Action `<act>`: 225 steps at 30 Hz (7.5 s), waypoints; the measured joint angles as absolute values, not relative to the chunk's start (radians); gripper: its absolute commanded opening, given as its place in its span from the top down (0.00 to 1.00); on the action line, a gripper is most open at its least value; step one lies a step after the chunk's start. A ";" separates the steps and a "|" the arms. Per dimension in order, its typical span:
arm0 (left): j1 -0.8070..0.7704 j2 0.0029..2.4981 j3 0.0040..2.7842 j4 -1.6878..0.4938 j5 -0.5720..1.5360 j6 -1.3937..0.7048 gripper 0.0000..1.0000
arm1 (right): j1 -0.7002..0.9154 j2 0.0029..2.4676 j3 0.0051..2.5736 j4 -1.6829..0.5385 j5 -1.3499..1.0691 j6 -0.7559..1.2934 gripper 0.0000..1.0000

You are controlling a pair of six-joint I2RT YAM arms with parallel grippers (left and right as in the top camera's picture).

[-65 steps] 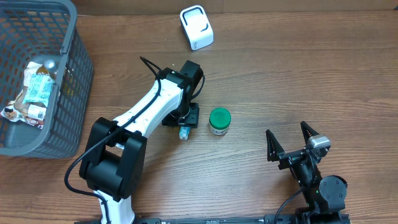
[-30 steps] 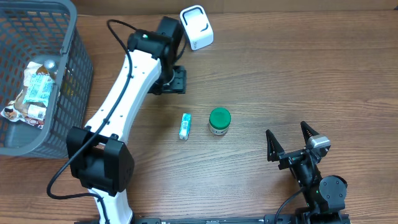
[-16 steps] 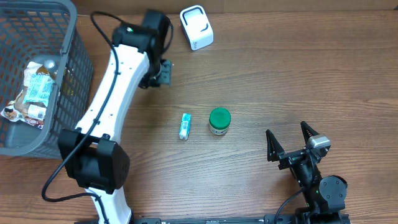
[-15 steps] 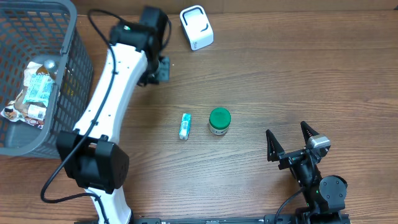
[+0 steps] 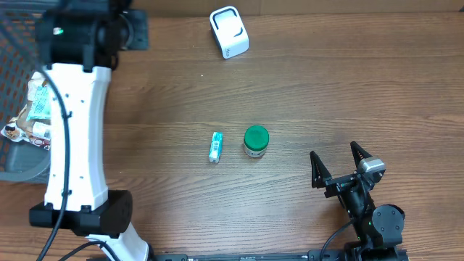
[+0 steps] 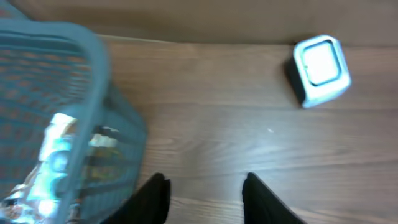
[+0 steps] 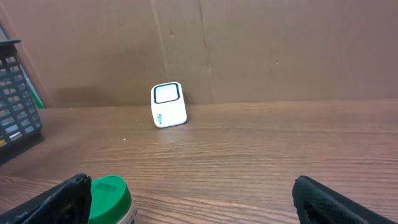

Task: Scan the item barcode
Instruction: 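Move the left gripper back over the basket and lower inside, then grasp the yellow Vim bottle in the basket with the left gripper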

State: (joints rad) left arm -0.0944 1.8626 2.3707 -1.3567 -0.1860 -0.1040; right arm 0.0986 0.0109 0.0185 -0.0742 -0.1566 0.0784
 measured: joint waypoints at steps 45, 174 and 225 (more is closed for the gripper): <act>0.204 2.097 2.344 -1.238 -0.081 0.026 0.79 | 0.099 0.011 0.019 -0.074 -0.157 0.078 0.00; 0.532 1.980 1.887 -0.940 0.259 0.211 0.21 | 0.099 0.011 0.019 -0.074 -0.156 0.078 0.00; 0.504 2.014 1.810 -0.899 0.198 0.209 0.46 | 0.099 0.011 0.019 -0.074 -0.157 0.078 0.00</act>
